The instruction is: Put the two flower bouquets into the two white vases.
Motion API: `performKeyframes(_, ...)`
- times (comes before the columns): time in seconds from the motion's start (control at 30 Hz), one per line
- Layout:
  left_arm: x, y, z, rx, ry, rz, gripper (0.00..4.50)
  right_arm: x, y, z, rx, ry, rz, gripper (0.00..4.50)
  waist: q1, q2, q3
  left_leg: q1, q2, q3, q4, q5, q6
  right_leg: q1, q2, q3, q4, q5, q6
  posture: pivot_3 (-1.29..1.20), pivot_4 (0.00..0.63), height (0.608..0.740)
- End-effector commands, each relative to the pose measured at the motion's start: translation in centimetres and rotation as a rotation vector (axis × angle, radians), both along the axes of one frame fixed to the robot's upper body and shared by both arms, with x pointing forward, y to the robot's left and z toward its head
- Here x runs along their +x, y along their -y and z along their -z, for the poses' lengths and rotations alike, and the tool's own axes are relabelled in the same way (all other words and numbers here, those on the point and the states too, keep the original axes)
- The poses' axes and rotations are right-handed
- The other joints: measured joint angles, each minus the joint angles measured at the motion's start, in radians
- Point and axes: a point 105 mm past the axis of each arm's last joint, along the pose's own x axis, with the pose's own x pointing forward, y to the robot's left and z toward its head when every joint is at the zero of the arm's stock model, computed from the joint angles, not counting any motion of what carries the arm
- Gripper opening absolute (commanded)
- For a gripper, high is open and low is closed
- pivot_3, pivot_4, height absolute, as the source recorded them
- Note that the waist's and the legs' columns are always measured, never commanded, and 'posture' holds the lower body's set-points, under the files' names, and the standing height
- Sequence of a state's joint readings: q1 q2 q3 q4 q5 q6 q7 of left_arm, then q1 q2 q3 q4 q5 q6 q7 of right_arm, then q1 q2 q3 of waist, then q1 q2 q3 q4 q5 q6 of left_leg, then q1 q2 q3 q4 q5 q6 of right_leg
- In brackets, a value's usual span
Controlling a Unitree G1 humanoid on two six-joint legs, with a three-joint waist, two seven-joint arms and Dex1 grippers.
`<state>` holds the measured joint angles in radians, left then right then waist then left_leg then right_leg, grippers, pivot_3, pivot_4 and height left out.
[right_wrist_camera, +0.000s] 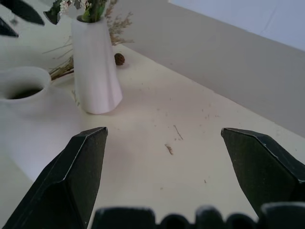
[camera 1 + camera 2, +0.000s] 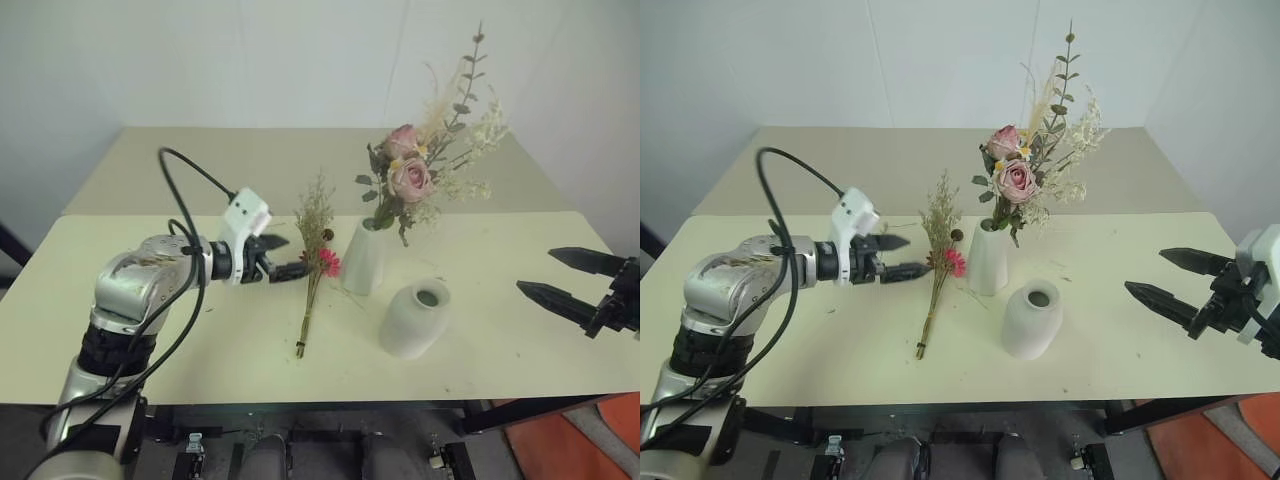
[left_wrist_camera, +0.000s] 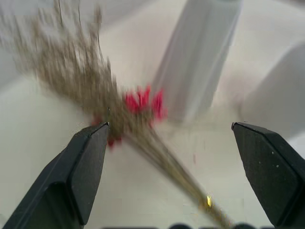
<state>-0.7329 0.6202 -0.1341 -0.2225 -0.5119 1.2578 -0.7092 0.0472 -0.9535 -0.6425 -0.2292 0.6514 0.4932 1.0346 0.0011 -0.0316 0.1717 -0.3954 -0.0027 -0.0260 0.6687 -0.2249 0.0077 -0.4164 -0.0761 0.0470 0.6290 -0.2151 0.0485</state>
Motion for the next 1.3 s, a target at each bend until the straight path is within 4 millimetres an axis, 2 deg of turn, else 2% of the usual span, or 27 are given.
performKeyframes(0.03, 0.0, 1.7, 1.0, 0.064, -0.080, -0.038, 4.47, -0.1, 0.1, -1.5, -0.010, 0.044, -0.013, 4.50, 0.000, 0.000, 0.000, 0.000, 0.000, 0.000, 0.000, 0.000, 0.000, 0.000, 0.000, 0.000, 0.000, 0.000, 0.000, 0.00, 0.150, 0.740)
performKeyframes(0.17, 0.2, 2.6, 3.0, 0.174, -0.153, -0.095, 4.47, -0.2, 0.2, -1.6, -0.013, 0.049, -0.013, 4.50, -0.007, 0.000, 0.000, -0.001, 0.000, 0.000, -0.001, 0.000, 0.000, -0.002, 0.001, 0.000, 0.001, 0.000, -0.001, 0.00, 0.150, 0.740)
performKeyframes(0.33, 0.6, 2.4, 4.7, 0.306, -0.165, -0.152, 4.47, -0.6, 0.3, -1.7, -0.014, 0.054, -0.012, 4.50, -0.019, 0.000, 0.000, 0.000, 0.000, 0.000, -0.001, 0.000, 0.000, -0.003, 0.001, 0.002, 0.001, 0.000, -0.001, 0.00, 0.150, 0.740)
performKeyframes(0.53, 0.9, 2.2, 5.1, 0.335, -0.169, -0.164, 4.47, -2.0, 0.6, -1.7, 0.010, 0.023, -0.062, 4.50, -0.016, 0.000, 0.000, 0.000, 0.000, 0.001, -0.001, 0.000, 0.000, -0.002, 0.001, 0.002, 0.001, 0.000, -0.001, 0.00, 0.150, 0.740)
performKeyframes(0.63, 1.0, 2.1, 5.2, 0.339, -0.167, -0.170, 3.87, -2.3, 1.1, -1.5, 0.005, 0.012, -0.058, 4.50, -0.017, 0.001, 0.000, 0.000, 0.000, 0.001, -0.001, 0.000, 0.000, -0.002, 0.001, 0.002, 0.001, 0.000, -0.001, 0.00, 0.150, 0.740)
performKeyframes(0.83, 1.6, 1.1, 4.9, 0.333, -0.148, -0.223, 2.07, -2.4, 1.1, -1.1, 0.014, 0.000, -0.074, 4.50, -0.016, 0.001, 0.000, 0.000, 0.000, 0.001, -0.001, 0.000, 0.000, -0.002, 0.001, 0.002, 0.001, 0.000, 0.000, 0.00, 0.150, 0.740)
performKeyframes(1.0, 4.3, -1.9, 2.3, 0.249, -0.049, -0.406, 0.58, -2.4, 0.9, -0.5, 0.030, -0.010, -0.110, 4.50, -0.017, 0.001, 0.000, 0.000, 0.000, 0.001, -0.001, 0.000, 0.000, -0.002, 0.001, 0.002, 0.001, 0.000, 0.000, 0.00, 0.150, 0.740)
performKeyframes(1.07, 5.3, -2.9, 0.1, 0.144, 0.039, -0.462, 0.01, -2.5, 0.8, -0.3, 0.036, -0.005, -0.133, 4.50, -0.017, 0.001, 0.000, 0.000, 0.000, 0.001, -0.001, 0.000, 0.000, -0.002, 0.001, 0.002, 0.001, 0.000, -0.001, 0.00, 0.150, 0.740)
performKeyframes(1.17, 5.9, -4.3, -3.0, 0.008, 0.184, -0.501, 0.01, -2.9, 0.6, -0.2, 0.058, 0.011, -0.174, 4.50, -0.015, 0.001, 0.000, -0.001, 0.000, 0.001, -0.001, 0.000, 0.000, -0.003, 0.000, 0.002, 0.000, 0.000, -0.001, 0.00, 0.150, 0.740)
performKeyframes(1.3, 5.4, -5.0, -6.3, -0.118, 0.361, -0.447, 0.01, -3.3, 0.3, -0.3, 0.099, 0.032, -0.237, 4.50, -0.014, 0.001, 0.000, -0.001, 0.000, 0.001, -0.001, 0.000, -0.001, -0.003, 0.000, 0.002, 0.000, 0.005, -0.008, 0.00, 0.150, 0.740)
